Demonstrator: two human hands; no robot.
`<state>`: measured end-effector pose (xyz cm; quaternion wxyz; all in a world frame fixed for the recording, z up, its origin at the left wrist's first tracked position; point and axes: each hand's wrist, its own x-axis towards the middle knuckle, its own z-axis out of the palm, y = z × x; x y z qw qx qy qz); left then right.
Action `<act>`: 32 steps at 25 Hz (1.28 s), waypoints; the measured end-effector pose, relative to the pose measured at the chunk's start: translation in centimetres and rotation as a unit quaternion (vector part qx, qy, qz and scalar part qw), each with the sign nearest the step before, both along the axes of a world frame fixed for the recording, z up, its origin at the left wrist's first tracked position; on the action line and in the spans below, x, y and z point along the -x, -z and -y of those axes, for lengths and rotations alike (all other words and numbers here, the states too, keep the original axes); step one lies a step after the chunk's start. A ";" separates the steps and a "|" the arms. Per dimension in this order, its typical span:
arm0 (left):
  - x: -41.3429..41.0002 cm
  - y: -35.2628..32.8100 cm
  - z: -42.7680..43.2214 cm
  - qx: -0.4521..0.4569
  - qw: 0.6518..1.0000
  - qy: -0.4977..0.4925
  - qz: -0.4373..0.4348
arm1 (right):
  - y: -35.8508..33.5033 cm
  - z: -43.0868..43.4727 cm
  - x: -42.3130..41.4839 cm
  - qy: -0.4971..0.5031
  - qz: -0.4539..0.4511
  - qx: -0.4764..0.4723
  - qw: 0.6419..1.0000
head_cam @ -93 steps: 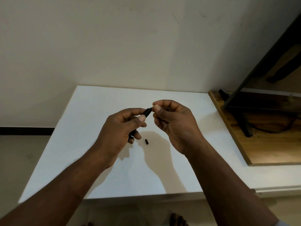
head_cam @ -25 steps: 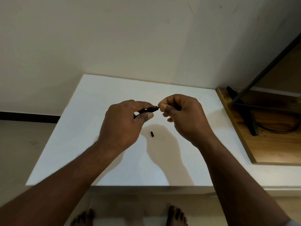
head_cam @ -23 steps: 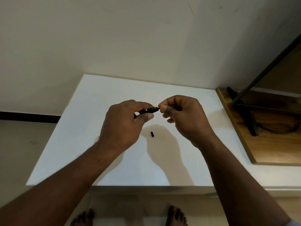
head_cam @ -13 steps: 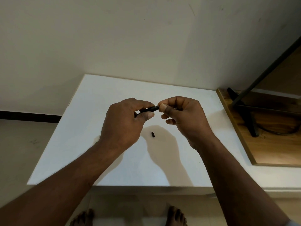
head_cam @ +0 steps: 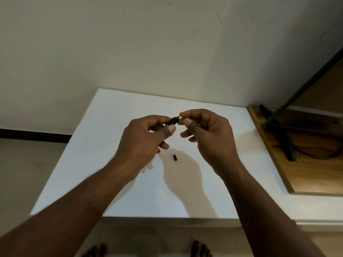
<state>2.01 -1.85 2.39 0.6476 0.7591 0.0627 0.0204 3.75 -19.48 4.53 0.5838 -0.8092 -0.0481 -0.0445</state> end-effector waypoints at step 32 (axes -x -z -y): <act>-0.3 -0.4 -1.4 0.192 0.974 -0.005 -0.122 | 1.8 1.2 -0.5 -0.018 -0.081 0.256 0.963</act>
